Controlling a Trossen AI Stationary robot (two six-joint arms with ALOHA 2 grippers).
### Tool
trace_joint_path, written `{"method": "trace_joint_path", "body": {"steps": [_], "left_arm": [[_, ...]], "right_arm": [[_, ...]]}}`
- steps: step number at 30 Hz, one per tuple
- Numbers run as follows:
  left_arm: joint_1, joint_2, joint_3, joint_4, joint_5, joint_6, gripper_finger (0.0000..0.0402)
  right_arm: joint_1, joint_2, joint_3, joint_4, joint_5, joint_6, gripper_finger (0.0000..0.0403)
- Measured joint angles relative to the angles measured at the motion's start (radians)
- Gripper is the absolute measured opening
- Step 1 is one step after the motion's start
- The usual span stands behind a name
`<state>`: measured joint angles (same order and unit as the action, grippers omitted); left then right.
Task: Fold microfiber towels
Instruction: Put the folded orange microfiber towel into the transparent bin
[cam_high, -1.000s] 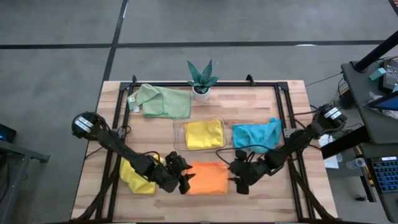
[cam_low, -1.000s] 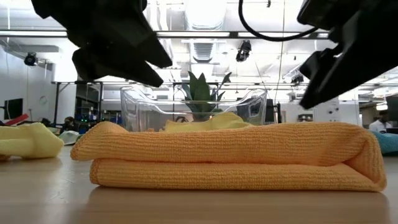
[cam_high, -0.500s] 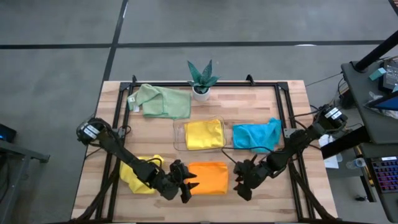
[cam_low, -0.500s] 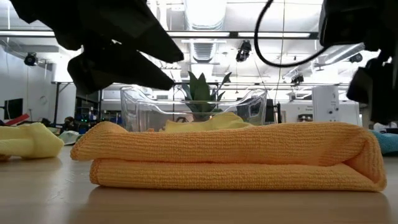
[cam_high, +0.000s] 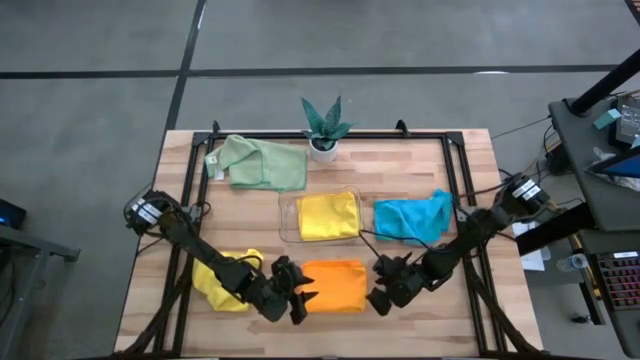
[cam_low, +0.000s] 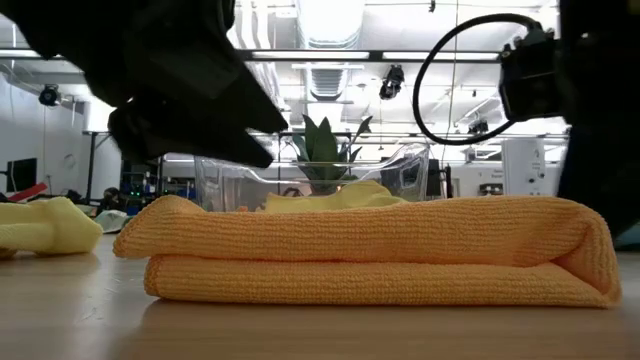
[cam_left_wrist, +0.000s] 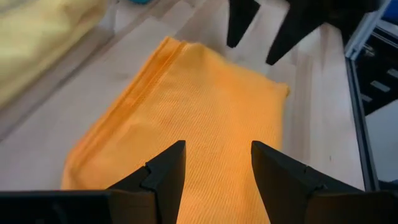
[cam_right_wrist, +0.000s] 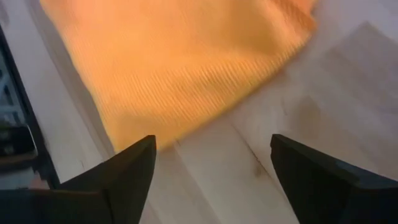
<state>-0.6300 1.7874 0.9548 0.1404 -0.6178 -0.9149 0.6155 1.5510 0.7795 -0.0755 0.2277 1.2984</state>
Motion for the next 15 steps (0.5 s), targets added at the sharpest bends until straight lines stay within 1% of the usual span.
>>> {"method": "trace_joint_path", "body": {"steps": [3, 6, 8, 10, 15], "left_arm": [[-0.007, 0.0, -0.002, -0.059, 0.005, -0.138, 0.0166], [-0.009, -0.001, -0.001, -0.178, 0.058, -0.289, 0.0159], [-0.01, 0.007, -0.002, -0.228, 0.063, -0.372, 0.0152], [-0.01, 0.015, -0.013, -0.236, 0.062, -0.407, 0.0146], [-0.01, 0.026, -0.014, -0.202, 0.064, -0.415, 0.0144]], "right_arm": [[0.0, 0.017, 0.0, 0.046, 0.048, 0.0, 0.0313], [0.0, 0.038, 0.0, 0.063, 0.079, 0.002, 0.0311], [0.0, 0.046, 0.0, 0.064, 0.089, 0.004, 0.0308], [0.0, 0.056, 0.0, 0.082, 0.09, 0.003, 0.0304], [0.0, 0.074, 0.0, 0.114, 0.091, -0.006, 0.0298]]}}
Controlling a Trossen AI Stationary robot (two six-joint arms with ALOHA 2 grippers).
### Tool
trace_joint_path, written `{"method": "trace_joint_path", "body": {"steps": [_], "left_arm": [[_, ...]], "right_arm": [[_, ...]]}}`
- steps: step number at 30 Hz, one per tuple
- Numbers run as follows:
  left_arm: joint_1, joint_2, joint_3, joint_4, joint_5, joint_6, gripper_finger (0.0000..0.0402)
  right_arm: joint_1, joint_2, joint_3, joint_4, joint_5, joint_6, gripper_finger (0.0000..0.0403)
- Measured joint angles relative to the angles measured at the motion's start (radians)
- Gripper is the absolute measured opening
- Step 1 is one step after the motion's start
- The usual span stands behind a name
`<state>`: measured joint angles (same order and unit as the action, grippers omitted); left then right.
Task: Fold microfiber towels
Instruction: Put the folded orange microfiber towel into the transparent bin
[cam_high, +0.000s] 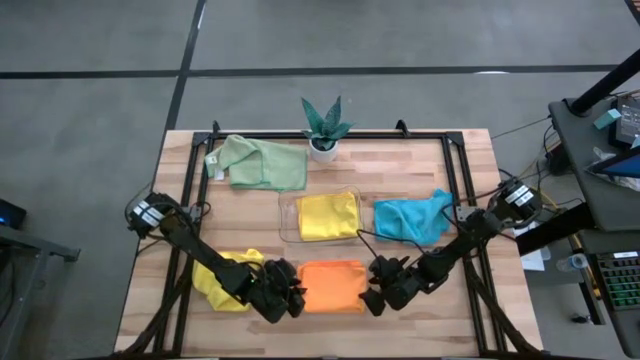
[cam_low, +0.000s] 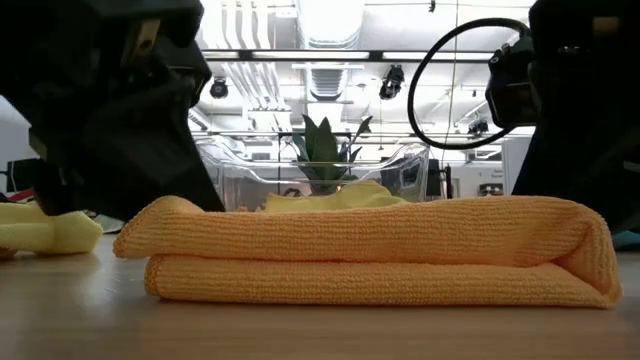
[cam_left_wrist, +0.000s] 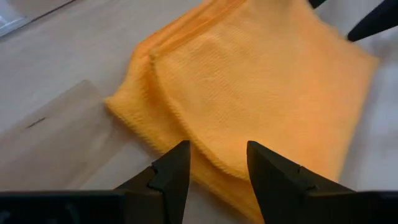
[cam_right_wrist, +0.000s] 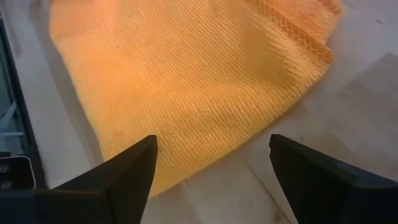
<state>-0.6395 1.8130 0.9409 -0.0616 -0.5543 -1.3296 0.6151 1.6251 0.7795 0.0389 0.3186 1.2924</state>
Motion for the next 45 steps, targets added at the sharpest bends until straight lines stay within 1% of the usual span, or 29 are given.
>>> {"method": "trace_joint_path", "body": {"steps": [3, 5, 8, 11, 14, 19, 27, 31, 34, 37, 41, 45], "left_arm": [[0.0, -0.01, -0.004, -0.002, 0.032, 0.001, 0.0159], [0.005, -0.014, -0.007, 0.005, 0.076, -0.003, 0.0174], [0.012, -0.012, -0.014, -0.002, 0.125, -0.057, 0.0201], [0.024, -0.008, -0.014, 0.006, 0.126, -0.115, 0.0229], [0.038, -0.008, -0.013, 0.008, 0.127, -0.131, 0.0245], [0.071, 0.009, -0.014, 0.037, 0.105, -0.128, 0.0249], [0.079, 0.1, -0.01, 0.232, 0.099, -0.118, 0.0249], [0.077, 0.13, -0.006, 0.288, 0.106, -0.106, 0.0248], [0.076, 0.147, 0.0, 0.331, 0.114, -0.074, 0.0236], [0.076, 0.157, 0.007, 0.347, 0.122, -0.045, 0.0206], [0.075, 0.155, 0.012, 0.345, 0.131, -0.021, 0.0146], [0.072, 0.146, 0.011, 0.339, 0.134, 0.007, 0.0076]], "right_arm": [[0.0, 0.01, 0.0, 0.004, 0.01, -0.003, 0.0298], [0.0, 0.014, 0.0, 0.013, 0.024, -0.003, 0.03], [0.0, 0.015, 0.0, 0.041, 0.038, -0.012, 0.0304], [0.0, 0.015, 0.0, 0.073, 0.057, -0.02, 0.0308], [0.0, 0.015, 0.0, 0.075, 0.061, -0.009, 0.0308], [0.0, 0.015, 0.0, 0.076, 0.079, -0.009, 0.0301], [0.0, 0.019, 0.0, 0.077, 0.091, -0.01, 0.029], [0.0, 0.066, 0.0, 0.137, 0.084, -0.01, 0.029], [0.0, 0.115, 0.001, 0.232, 0.078, -0.023, 0.0285], [0.0, 0.147, 0.002, 0.305, 0.075, -0.045, 0.0278], [0.0, 0.155, 0.003, 0.318, 0.077, -0.059, 0.026], [0.0, 0.151, 0.002, 0.316, 0.079, -0.075, 0.0214]]}}
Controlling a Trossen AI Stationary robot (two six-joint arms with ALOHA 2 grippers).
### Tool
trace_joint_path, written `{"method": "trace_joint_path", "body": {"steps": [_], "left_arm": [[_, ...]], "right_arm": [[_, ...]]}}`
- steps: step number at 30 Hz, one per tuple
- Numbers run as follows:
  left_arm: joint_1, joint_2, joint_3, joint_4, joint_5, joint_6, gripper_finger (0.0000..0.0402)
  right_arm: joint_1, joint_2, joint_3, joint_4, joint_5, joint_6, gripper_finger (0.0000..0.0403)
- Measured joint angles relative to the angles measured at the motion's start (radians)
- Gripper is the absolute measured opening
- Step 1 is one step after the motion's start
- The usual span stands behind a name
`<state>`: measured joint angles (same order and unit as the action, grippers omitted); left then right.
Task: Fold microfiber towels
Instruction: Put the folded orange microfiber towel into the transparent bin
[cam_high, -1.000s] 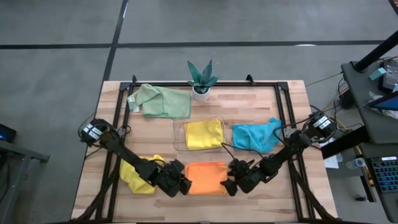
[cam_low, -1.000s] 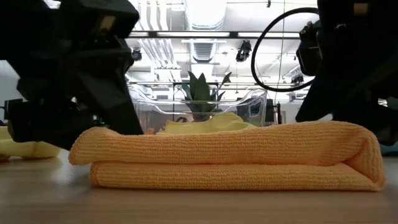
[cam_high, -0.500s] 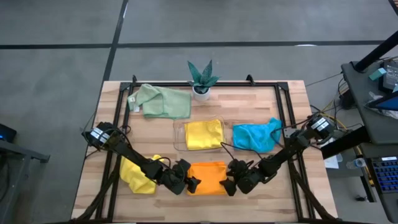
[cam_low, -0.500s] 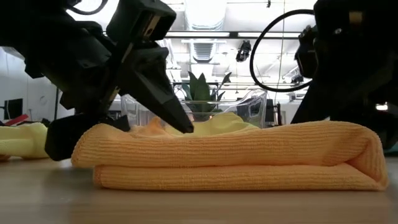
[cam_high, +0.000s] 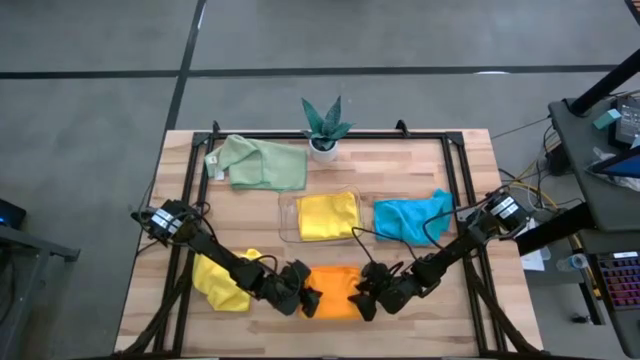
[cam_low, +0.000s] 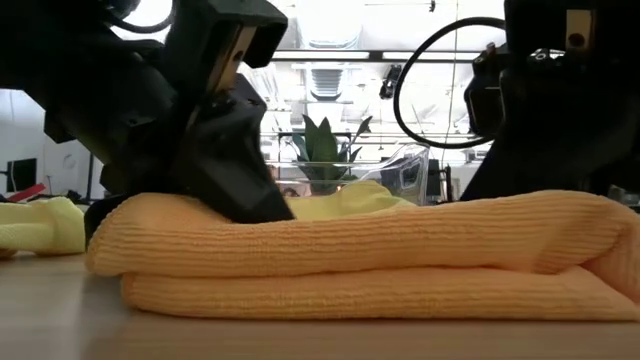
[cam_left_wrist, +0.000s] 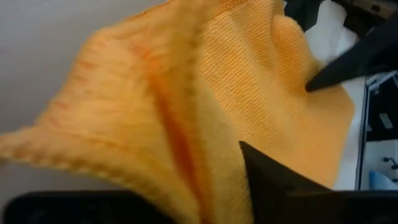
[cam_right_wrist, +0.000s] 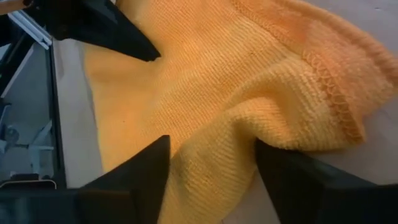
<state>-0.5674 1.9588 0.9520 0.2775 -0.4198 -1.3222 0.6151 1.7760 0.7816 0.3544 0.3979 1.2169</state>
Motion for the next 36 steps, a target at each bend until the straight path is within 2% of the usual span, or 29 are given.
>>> {"method": "trace_joint_path", "body": {"steps": [4, 10, 16, 30, 36], "left_arm": [[-0.003, -0.004, 0.001, -0.001, -0.006, 0.028, 0.0013], [-0.004, -0.004, 0.016, -0.004, -0.025, 0.05, 0.0009], [-0.006, -0.044, 0.02, 0.002, -0.043, 0.058, 0.0003], [0.024, -0.293, 0.005, -0.057, -0.19, 0.306, 0.0003], [0.097, -0.385, 0.003, -0.12, -0.219, 0.413, 0.0003]], "right_arm": [[0.0, -0.004, -0.001, 0.001, 0.004, -0.02, 0.0141], [-0.001, -0.031, -0.004, -0.005, 0.019, -0.114, 0.0022], [0.0, -0.1, -0.004, -0.013, 0.022, -0.185, 0.0014], [-0.073, -0.31, -0.003, -0.047, 0.051, -0.428, 0.0013], [-0.136, -0.418, -0.003, -0.109, 0.051, -0.522, 0.0013]]}}
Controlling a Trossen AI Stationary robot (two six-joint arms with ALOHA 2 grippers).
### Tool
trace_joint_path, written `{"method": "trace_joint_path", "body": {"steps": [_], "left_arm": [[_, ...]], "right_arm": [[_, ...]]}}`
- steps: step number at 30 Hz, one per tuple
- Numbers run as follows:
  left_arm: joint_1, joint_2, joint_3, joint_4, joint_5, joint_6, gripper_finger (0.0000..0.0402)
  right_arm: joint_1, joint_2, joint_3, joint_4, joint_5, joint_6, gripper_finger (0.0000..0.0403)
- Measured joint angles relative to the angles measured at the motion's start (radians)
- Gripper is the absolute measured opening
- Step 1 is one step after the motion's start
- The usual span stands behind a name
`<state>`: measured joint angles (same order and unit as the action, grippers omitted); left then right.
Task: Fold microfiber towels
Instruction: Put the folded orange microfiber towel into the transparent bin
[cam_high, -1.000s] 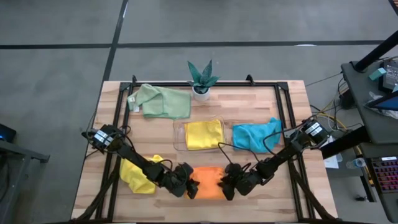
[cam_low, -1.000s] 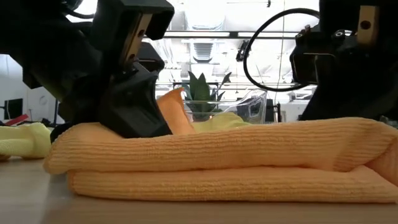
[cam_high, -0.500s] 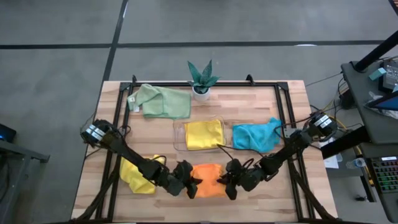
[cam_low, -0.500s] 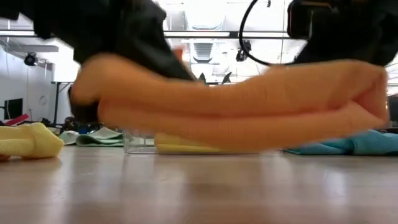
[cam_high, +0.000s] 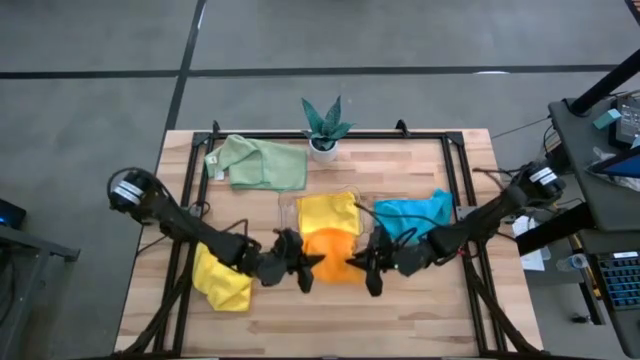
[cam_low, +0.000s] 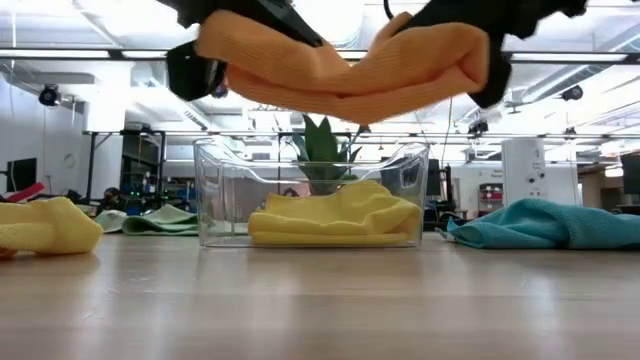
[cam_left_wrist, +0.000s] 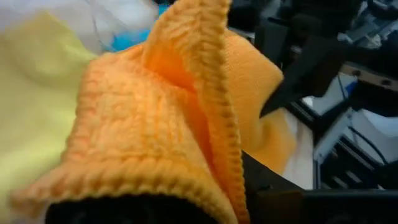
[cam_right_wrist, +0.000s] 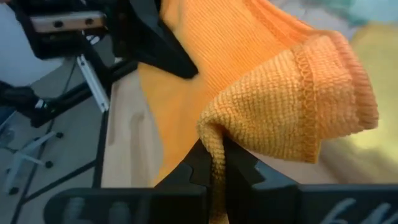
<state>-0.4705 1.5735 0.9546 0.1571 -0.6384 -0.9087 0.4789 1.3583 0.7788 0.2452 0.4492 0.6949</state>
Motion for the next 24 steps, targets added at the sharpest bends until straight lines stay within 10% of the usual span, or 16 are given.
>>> {"method": "trace_joint_path", "body": {"steps": [24], "left_arm": [[0.349, -0.073, -0.012, -0.258, 0.13, 0.002, 0.0003]], "right_arm": [[-0.368, -0.081, 0.001, -0.136, -0.145, -0.191, 0.0012]]}}
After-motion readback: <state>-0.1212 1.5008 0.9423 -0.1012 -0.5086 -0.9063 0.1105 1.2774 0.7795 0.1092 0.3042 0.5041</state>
